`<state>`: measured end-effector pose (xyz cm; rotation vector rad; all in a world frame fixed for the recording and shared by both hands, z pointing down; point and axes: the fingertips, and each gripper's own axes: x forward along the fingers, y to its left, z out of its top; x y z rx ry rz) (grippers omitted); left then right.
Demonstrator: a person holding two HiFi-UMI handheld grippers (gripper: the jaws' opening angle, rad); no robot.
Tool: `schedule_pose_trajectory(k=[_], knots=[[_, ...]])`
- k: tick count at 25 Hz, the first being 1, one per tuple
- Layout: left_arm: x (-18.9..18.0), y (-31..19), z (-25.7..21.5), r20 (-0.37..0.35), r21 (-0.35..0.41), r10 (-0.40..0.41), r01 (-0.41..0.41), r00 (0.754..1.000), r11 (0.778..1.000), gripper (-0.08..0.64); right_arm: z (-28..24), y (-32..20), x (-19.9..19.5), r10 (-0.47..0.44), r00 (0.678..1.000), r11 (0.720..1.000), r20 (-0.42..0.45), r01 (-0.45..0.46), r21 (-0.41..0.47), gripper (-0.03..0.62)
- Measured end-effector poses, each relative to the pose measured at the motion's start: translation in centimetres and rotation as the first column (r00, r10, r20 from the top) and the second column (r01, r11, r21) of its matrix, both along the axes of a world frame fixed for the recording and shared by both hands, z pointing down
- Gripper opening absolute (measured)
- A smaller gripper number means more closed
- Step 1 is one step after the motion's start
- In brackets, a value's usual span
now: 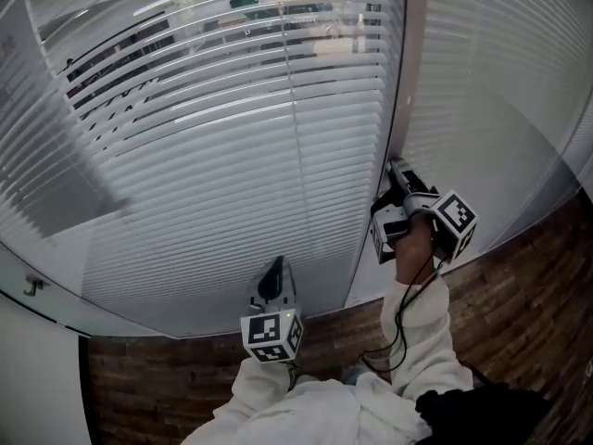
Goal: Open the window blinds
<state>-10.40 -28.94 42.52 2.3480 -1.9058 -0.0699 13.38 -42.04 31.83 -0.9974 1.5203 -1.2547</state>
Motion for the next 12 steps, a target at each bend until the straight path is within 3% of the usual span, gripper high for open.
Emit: schedule_pose_trajectory(k=[12], knots=[[-0.91,0.01,-0.05,0.006,-0.007,-0.023,0.023,1.0,1.0,0.0,0.4,-0.15,0.08,0.015,0.965,1.0,0.262,-0.009,-0.022,0.132]])
